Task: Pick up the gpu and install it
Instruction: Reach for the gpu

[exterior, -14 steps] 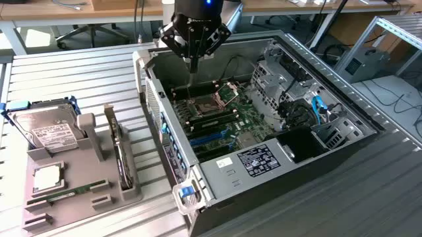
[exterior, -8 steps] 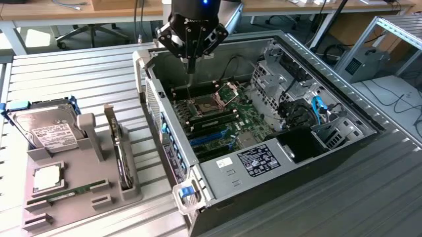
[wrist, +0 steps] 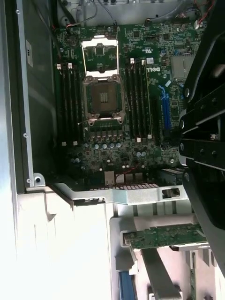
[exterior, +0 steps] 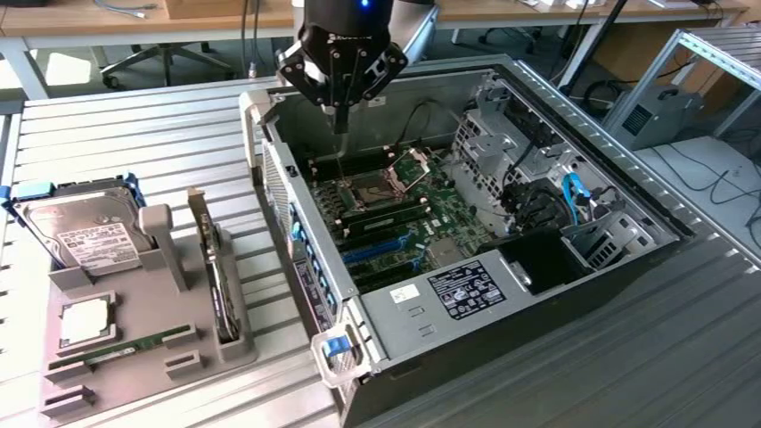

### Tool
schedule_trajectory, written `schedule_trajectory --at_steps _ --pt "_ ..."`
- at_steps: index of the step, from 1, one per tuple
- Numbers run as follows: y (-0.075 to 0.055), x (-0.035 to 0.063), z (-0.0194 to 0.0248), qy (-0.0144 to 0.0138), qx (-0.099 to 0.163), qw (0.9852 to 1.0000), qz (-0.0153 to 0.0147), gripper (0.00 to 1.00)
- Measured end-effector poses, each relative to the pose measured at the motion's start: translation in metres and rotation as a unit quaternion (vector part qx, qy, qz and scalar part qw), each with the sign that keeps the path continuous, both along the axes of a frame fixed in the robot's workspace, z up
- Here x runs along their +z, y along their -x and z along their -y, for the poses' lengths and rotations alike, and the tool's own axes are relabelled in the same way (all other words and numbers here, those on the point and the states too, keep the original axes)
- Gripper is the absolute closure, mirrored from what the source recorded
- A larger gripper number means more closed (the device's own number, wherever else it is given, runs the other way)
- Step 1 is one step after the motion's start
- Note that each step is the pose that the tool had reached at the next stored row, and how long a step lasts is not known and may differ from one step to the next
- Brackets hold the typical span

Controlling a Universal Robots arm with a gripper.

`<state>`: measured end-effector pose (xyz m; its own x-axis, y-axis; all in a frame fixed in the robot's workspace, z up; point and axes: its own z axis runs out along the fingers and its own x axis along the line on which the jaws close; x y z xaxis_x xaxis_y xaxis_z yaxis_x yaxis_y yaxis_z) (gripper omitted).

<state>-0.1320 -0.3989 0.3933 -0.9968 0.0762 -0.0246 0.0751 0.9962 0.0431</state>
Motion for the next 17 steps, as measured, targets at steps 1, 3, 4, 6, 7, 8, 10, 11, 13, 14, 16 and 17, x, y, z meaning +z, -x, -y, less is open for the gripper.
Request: schedule_trajectory --at_steps 1,3,4,6,7,8,10,11,13,14,16,17 --pt "0.0005 0.0 0.0 0.0 0.0 1.0 0.0 0.89" --pt "0.0015 0.0 0.0 0.0 0.0 1.0 0.0 0.89" --pt "0.0021 0.0 0.0 0.0 0.0 1.0 0.0 0.89" --pt "0.0034 0.0 0.0 0.0 0.0 1.0 0.0 0.89" --pt "0.0038 0.0 0.0 0.0 0.0 1.0 0.0 0.89" --pt "0.0043 0.0 0.0 0.0 0.0 1.0 0.0 0.89" --pt "0.0055 0.0 0.0 0.0 0.0 1.0 0.0 0.89" --pt "0.006 0.0 0.0 0.0 0.0 1.0 0.0 0.89" --pt "0.0071 0.0 0.0 0.0 0.0 1.0 0.0 0.89" --pt "0.0075 0.0 0.0 0.0 0.0 1.0 0.0 0.89" --pt "0.0084 0.0 0.0 0.0 0.0 1.0 0.0 0.89" --pt "0.0087 0.0 0.0 0.0 0.0 1.0 0.0 0.89"
